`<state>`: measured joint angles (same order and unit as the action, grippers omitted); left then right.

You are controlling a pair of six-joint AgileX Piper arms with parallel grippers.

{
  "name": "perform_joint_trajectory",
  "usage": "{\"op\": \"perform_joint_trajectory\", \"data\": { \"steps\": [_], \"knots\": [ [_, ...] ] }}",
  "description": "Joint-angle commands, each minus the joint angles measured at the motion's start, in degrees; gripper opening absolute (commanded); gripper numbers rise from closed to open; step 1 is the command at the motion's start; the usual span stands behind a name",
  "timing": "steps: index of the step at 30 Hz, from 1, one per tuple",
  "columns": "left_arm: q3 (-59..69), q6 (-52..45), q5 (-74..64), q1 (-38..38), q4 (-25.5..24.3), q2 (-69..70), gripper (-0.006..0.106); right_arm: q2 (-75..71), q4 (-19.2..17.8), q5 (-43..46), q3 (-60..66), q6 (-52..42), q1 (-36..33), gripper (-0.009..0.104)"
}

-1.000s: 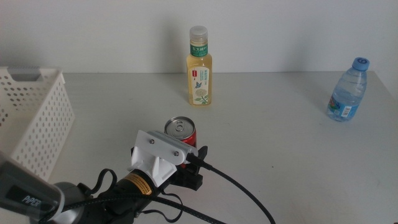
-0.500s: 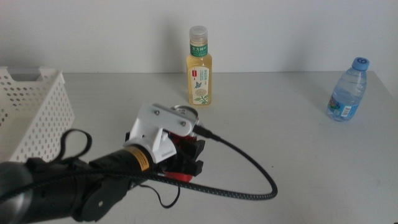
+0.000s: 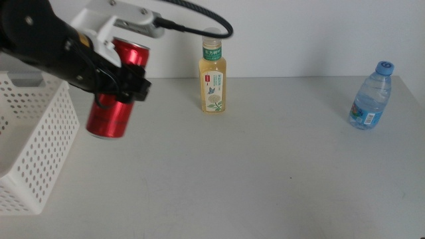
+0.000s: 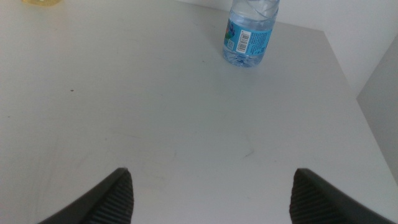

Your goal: Use arms to grab the bottles and put them into the dustbin to the left of the table.

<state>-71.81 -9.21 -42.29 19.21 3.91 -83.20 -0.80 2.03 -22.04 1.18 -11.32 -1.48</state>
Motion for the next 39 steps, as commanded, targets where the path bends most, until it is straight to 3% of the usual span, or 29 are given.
{"op": "perform_joint_trajectory", "data": {
  "steps": [1,10,19,30,39],
  "knots": [
    [-7.6,-3.3,-5.3,-4.2,0.0,1.7,-0.002,-1.2,-0.5,3.6,-0.2,-0.4,0.3,0.064],
    [-23.5,-7.9,-23.4,-22.4,0.1,-6.2,-0.002,-1.2,-0.5,3.6,-0.2,-0.4,0.3,0.064],
    [-30.0,-10.5,-26.8,-32.4,-0.9,-14.9,-0.002,-1.2,-0.5,3.6,-0.2,-0.4,0.3,0.064],
    [-30.0,-10.3,-25.8,-35.2,-6.3,-24.9,-0.002,-1.2,-0.5,3.6,-0.2,-0.4,0.3,0.064],
    [-30.0,-9.5,-25.6,-35.2,-7.7,-30.1,0.002,-1.2,-0.5,3.6,-0.2,-0.4,0.3,0.064]
  ]
}}
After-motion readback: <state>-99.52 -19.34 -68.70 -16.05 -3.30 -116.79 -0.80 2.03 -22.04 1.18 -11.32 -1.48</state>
